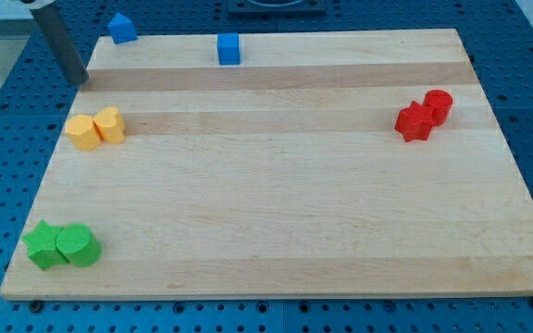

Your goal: Slightly push the blue triangle to the right

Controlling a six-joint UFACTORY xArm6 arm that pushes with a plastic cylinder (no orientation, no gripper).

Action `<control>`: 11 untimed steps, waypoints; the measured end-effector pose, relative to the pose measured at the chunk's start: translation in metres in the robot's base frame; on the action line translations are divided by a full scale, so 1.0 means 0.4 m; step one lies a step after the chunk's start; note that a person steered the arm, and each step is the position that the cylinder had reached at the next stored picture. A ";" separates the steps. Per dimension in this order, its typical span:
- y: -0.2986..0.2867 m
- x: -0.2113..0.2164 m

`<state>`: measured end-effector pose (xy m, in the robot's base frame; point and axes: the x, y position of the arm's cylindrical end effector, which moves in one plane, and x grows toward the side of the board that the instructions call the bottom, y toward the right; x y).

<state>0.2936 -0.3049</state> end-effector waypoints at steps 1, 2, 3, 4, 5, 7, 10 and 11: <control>0.000 0.000; 0.021 -0.252; 0.023 -0.255; 0.113 -0.149; 0.290 0.108; 0.000 0.052; 0.085 -0.248; 0.369 -0.003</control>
